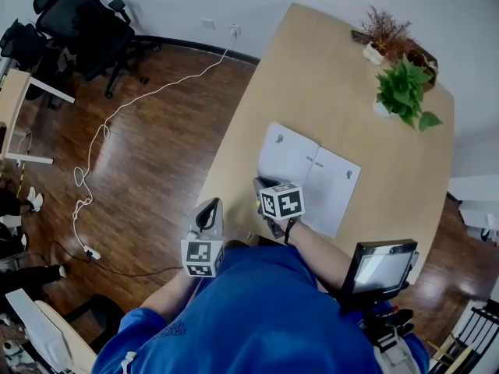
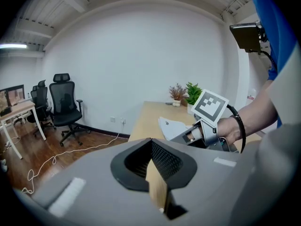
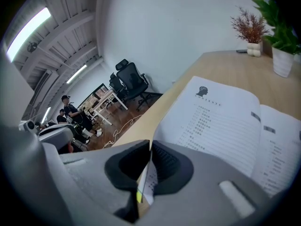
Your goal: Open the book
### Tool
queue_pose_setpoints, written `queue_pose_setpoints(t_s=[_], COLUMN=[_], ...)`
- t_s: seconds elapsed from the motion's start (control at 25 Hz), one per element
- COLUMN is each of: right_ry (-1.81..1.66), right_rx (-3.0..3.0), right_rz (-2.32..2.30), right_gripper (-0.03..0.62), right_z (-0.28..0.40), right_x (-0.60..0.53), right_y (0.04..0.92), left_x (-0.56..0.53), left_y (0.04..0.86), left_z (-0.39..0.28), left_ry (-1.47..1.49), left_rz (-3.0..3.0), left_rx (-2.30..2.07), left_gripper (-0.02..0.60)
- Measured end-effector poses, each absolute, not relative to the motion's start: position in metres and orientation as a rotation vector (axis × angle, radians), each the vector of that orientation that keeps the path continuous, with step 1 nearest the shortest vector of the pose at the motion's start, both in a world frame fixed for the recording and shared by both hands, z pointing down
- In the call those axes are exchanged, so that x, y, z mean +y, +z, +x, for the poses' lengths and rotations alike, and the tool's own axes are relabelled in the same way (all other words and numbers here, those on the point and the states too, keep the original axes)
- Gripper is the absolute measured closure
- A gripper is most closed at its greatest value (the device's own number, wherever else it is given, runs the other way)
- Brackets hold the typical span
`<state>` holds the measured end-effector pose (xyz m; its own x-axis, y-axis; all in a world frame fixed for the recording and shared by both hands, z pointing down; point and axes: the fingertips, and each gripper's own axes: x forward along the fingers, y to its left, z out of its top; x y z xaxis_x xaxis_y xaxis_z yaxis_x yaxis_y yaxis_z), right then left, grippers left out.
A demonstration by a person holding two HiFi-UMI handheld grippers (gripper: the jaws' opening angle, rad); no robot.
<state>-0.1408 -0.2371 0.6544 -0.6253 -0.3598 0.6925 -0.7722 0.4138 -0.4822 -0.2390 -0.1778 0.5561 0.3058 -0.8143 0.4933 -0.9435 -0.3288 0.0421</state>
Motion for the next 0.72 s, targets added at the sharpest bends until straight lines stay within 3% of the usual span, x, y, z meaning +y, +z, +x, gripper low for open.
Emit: queue_pose_setpoints(t_s=[0.72], right_ry=[1.097], right_rx=[-2.082], right_rz=[0.954], right_gripper=[0.563], right_z=[-0.147], right_x=[-0.244], right_y=[0.686], left_x=[-0.188], left_y=[0.55], left_z=[-0.247], left_ry=[0.608], left_rz=[2.263], left_rx=[-1.576], left_gripper=[0.574])
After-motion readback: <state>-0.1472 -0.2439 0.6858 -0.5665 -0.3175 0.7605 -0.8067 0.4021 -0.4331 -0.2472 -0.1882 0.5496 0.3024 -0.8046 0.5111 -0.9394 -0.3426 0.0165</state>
